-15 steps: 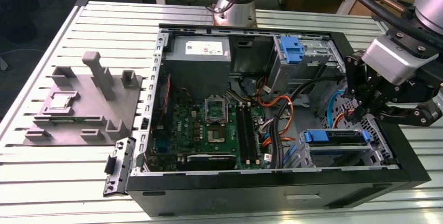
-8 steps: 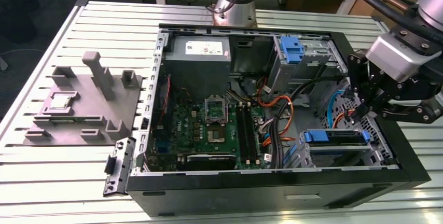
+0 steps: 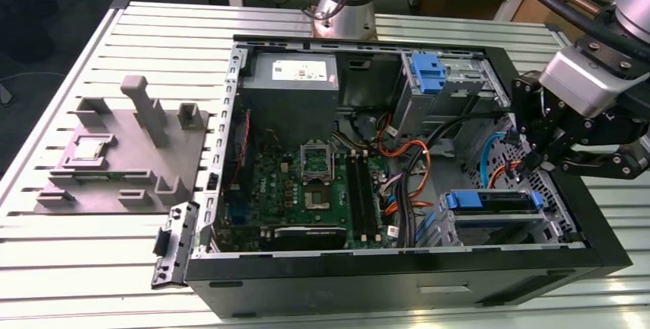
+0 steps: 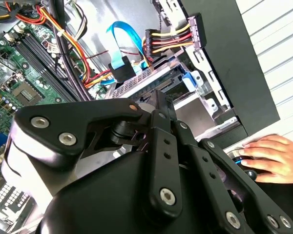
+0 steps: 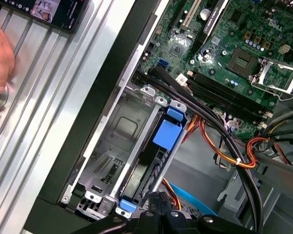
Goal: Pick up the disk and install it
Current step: 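Insert the first disk wire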
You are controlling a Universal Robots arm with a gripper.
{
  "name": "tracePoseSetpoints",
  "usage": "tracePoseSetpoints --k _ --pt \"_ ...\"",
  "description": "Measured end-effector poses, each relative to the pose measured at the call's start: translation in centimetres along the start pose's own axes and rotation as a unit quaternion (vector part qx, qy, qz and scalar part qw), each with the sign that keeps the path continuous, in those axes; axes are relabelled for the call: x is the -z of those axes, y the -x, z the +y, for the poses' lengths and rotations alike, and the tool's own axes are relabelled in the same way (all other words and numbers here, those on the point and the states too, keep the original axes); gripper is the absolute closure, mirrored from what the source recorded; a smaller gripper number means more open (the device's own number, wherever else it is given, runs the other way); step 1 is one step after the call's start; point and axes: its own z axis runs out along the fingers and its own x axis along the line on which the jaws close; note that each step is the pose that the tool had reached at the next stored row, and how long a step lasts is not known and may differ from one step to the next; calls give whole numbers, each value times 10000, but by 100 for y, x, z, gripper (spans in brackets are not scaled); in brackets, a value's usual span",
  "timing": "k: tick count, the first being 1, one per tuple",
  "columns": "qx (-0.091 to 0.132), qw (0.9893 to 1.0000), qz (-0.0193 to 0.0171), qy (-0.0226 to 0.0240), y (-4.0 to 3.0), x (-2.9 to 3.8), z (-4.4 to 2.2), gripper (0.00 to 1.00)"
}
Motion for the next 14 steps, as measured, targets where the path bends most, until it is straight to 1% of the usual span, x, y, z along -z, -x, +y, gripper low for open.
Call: tracePoseSetpoints --k 9,11,14 --pt "0 10000 0 0 0 0 -3 90" --pt "1 10000 0 0 -4 0 -18 90" --pt "1 10000 2 1 -11 -3 -60 90"
